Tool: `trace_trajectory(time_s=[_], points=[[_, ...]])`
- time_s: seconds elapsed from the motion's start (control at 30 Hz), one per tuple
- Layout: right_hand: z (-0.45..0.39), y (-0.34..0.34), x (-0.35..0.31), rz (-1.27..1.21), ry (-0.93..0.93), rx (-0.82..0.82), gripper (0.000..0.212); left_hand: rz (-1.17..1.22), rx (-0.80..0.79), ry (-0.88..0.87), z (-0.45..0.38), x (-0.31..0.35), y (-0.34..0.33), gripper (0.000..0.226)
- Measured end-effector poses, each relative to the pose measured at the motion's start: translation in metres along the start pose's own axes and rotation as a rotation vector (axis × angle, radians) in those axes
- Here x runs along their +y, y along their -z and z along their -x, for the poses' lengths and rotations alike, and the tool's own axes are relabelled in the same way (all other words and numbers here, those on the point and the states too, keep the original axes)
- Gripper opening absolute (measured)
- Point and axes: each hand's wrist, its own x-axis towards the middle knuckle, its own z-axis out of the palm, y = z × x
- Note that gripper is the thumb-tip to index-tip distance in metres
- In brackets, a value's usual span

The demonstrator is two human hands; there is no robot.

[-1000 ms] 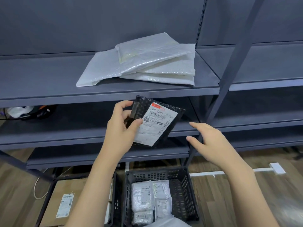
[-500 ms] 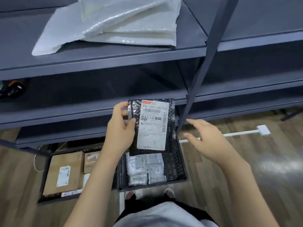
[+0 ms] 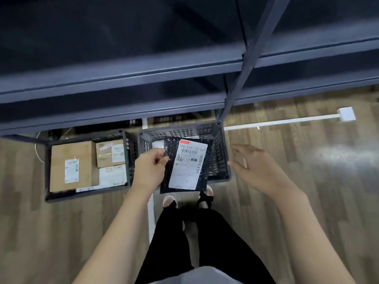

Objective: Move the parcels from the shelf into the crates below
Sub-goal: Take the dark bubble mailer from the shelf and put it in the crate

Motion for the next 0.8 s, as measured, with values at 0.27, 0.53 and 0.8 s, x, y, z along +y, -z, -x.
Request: trace_trajectory(time_s=[0.27, 0.53, 0.8], points=[[-0.054, -0.073, 0.048, 0.018, -0.070, -0.060, 0.051, 0.037, -0.050, 0.161, -0.069, -0.050, -0.066, 0.021], [-0.138, -0.185, 0.119, 0.267, -0.080, -0.189, 0.066, 0.081, -0.097, 0.419, -0.157, -0.126, -0.156, 0.023], [-0.227, -0.295, 0.181, 0.432, -0.007, -0.221, 0.064, 0.135, -0.135, 0.540, -0.232, -0.202, -0.259, 0.021]])
